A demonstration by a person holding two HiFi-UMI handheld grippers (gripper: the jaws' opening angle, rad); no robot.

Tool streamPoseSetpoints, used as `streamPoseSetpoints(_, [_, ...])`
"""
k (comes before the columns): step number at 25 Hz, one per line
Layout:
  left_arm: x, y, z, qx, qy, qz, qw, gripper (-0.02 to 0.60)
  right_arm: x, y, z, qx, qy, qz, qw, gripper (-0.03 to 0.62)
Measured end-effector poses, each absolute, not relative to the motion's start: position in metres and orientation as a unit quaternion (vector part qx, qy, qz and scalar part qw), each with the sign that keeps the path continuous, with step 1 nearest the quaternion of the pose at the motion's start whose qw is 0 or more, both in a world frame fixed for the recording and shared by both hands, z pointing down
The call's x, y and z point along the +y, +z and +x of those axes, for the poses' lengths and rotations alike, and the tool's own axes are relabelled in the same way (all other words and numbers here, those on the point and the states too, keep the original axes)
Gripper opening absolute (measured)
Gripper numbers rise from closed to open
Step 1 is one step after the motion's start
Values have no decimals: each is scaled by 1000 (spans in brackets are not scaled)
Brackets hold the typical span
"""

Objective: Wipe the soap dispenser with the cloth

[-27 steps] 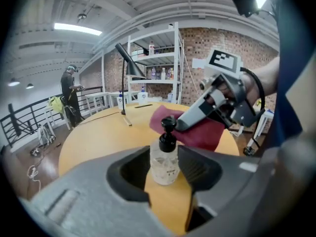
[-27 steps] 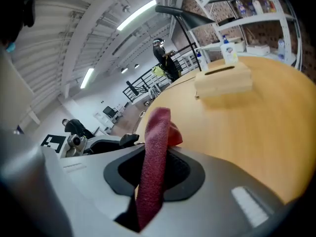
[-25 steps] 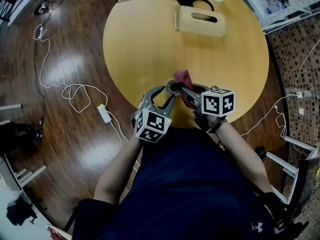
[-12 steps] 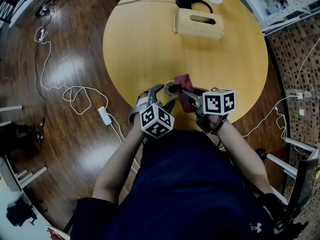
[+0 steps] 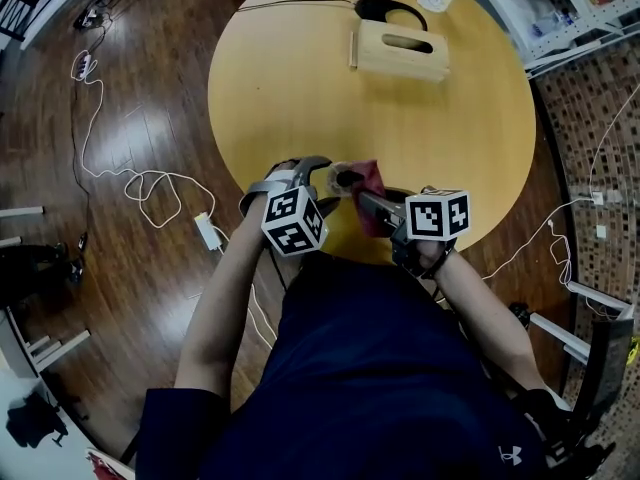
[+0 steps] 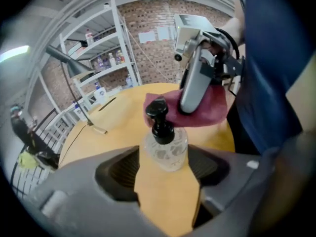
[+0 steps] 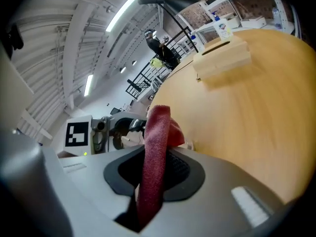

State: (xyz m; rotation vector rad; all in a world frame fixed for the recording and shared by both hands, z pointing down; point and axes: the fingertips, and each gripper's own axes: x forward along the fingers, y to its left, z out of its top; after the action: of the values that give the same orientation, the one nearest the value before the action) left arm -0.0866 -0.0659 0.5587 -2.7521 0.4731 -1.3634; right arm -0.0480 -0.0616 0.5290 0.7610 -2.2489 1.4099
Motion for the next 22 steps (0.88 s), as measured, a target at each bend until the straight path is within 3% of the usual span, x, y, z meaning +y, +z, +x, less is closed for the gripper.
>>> streamPoseSetpoints(4, [-63, 559, -78, 246, -396, -883, -58, 319, -91, 528, -47, -804, 493, 285, 173, 75])
streamPoseSetpoints(7, [-68, 560, -70, 267, -389, -879, -63, 307, -84, 530, -49, -804, 495, 277, 176, 75])
streamPoseSetpoints(11, [-72, 562, -69, 207, -401, -892, -36, 305, -56, 534, -45, -798, 504, 268, 192, 75])
streamPoseSetpoints(16, [-74, 563, -78, 123, -483, -866, 47, 319, -71, 531, -42, -803, 495, 275, 185, 75])
streamPoseSetpoints(20, [-72, 551, -82, 220, -435, -868, -96, 337, -96, 531, -47, -805, 489, 283, 178, 75])
streamPoseSetpoints(22, [-72, 551, -78, 252, -415, -864, -135, 331, -94, 531, -48, -803, 496, 280, 173, 75])
